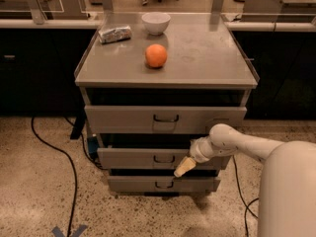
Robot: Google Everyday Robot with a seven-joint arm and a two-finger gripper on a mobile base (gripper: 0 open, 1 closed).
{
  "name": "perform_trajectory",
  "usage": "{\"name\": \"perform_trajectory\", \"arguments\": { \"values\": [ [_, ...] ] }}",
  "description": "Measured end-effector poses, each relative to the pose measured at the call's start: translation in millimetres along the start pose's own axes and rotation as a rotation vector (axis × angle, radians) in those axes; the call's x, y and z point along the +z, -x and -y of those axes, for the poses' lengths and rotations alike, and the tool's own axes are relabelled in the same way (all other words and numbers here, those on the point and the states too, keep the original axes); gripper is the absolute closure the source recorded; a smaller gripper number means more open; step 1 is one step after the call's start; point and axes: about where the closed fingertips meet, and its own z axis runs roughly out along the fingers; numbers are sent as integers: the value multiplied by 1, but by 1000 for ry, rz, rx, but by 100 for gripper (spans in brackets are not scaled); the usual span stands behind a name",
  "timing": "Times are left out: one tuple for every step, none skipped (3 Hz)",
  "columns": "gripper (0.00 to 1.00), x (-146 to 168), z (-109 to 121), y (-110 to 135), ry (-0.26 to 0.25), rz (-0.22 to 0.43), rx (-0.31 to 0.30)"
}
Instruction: Open middle drawer
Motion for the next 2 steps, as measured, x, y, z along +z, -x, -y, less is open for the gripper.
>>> {"name": "perform_trajectory", "arguments": {
  "values": [
    [0,0,0,0,0,-1,0],
    [0,11,-11,-4,17,-34,-12]
  ]
}}
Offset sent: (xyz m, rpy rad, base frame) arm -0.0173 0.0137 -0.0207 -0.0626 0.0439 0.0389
